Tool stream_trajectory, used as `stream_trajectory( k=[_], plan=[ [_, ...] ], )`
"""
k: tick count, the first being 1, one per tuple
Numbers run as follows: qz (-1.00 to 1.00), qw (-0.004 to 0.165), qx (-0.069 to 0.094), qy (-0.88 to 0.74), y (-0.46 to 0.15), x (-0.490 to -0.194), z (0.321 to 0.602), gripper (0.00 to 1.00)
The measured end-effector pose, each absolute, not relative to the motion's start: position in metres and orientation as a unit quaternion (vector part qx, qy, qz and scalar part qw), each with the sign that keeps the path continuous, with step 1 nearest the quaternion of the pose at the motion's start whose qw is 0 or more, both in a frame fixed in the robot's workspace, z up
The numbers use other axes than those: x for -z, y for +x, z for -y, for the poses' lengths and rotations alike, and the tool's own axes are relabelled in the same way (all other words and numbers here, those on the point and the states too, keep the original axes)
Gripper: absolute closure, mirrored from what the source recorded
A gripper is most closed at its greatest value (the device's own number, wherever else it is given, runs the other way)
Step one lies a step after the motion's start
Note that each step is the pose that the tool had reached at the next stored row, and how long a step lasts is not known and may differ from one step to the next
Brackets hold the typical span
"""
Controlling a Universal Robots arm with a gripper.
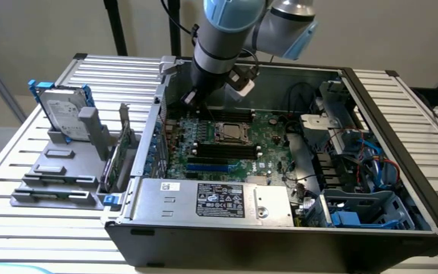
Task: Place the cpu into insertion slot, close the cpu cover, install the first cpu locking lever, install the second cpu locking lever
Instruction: 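Install the first cpu locking lever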
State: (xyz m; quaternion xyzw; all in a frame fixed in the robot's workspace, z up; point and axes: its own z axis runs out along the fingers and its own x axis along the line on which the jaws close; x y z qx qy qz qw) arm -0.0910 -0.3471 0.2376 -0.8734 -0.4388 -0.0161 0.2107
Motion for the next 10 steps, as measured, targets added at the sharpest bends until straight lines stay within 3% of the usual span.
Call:
stream_trajectory(
  k=[10],
  plan=[
    [0.397,0.212,0.027,-0.892,-0.0907,-0.2375,0.3471,0.89]
  ],
)
